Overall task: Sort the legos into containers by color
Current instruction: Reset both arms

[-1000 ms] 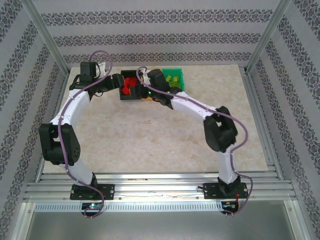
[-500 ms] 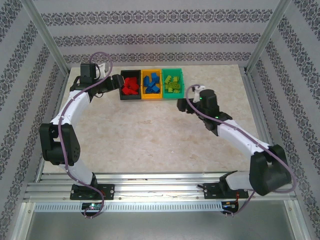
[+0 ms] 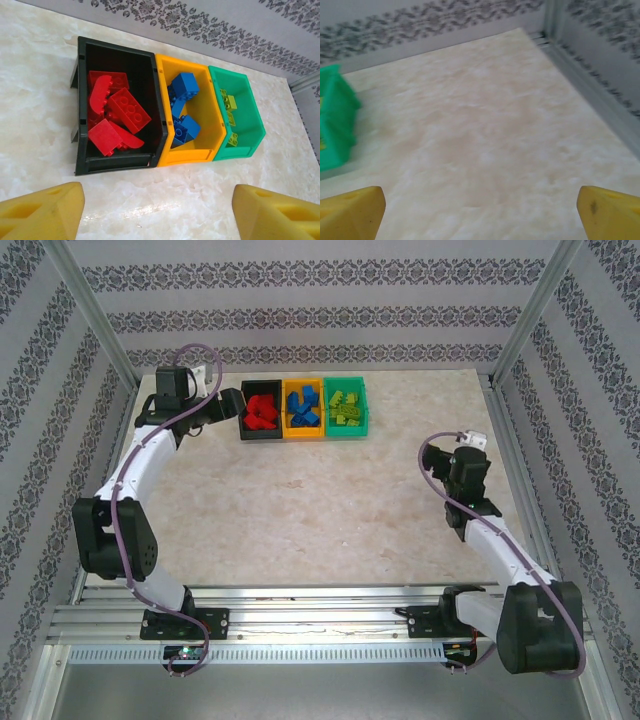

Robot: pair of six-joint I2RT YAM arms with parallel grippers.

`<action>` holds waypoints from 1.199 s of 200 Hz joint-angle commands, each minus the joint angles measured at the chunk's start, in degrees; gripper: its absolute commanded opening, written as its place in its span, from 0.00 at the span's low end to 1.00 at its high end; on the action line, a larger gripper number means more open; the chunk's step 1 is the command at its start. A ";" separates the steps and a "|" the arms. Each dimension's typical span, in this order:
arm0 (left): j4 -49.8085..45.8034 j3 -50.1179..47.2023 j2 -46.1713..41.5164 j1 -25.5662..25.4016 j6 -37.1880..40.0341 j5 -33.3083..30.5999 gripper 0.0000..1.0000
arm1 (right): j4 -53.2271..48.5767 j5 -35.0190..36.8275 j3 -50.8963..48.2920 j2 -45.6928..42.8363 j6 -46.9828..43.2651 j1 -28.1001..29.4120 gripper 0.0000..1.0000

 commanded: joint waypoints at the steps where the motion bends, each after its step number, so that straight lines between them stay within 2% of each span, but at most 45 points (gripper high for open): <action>1: 1.98 -1.28 -2.19 0.68 1.63 -3.27 0.81 | 19.53 5.40 -6.30 4.55 -8.55 -1.45 0.98; 7: 2.36 -1.58 -2.47 0.64 1.60 -3.66 0.81 | 22.66 4.89 -6.90 5.87 -8.96 -1.62 0.98; 17: 2.43 -1.71 -2.90 0.69 1.77 -3.63 0.81 | 16.51 2.81 -4.79 5.05 -9.35 -1.67 0.98; 29: 1.93 -1.28 -3.98 0.67 1.78 -4.01 0.81 | 21.71 -0.12 -6.76 5.38 -10.95 -1.63 0.98; 37: 2.28 -1.51 -5.20 0.63 1.71 -5.01 0.81 | 21.20 -0.63 -7.16 4.41 -11.03 -1.63 0.98; 59: 4.43 -3.33 -9.18 0.73 -0.11 -7.89 0.96 | 26.98 -3.61 -12.55 1.99 -11.24 -1.64 0.98; 75: 4.82 -4.63 -12.33 1.22 -1.63 -7.82 0.98 | 29.54 -7.22 -14.37 1.16 -11.19 -1.63 0.98; 94: 5.70 -8.65 -17.18 1.53 -2.56 -10.64 1.00 | 35.35 -7.89 -16.31 6.05 -10.16 -1.63 0.98; 110: 9.41 -15.77 -21.80 1.51 -2.33 -14.44 1.00 | 42.22 -8.69 -17.02 11.15 -8.66 -1.66 0.98; 125: 16.40 -24.50 -25.76 1.53 -2.17 -18.33 1.00 | 42.86 -12.45 -16.11 13.65 -11.21 -0.94 0.98; 148: 30.07 -39.66 -30.59 1.51 -3.09 -25.91 1.00 | 44.39 -9.58 -15.77 15.77 -14.55 2.50 0.98; 169: 39.42 -48.89 -31.90 1.52 0.94 -32.23 1.00 | 45.89 -8.63 -15.31 18.15 -15.75 3.55 0.98; 193: 47.42 -54.82 -28.97 1.51 6.94 -35.42 1.00 | 47.48 -7.71 -14.70 20.99 -15.42 3.62 0.98; 223: 67.76 -63.17 -20.79 1.53 11.91 -35.42 1.00 | 48.83 -6.64 -13.12 24.72 -14.84 3.43 0.98; 240: 75.83 -65.47 -15.56 1.53 13.00 -35.10 1.00 | 45.04 -5.66 -11.73 23.95 -13.96 3.20 0.98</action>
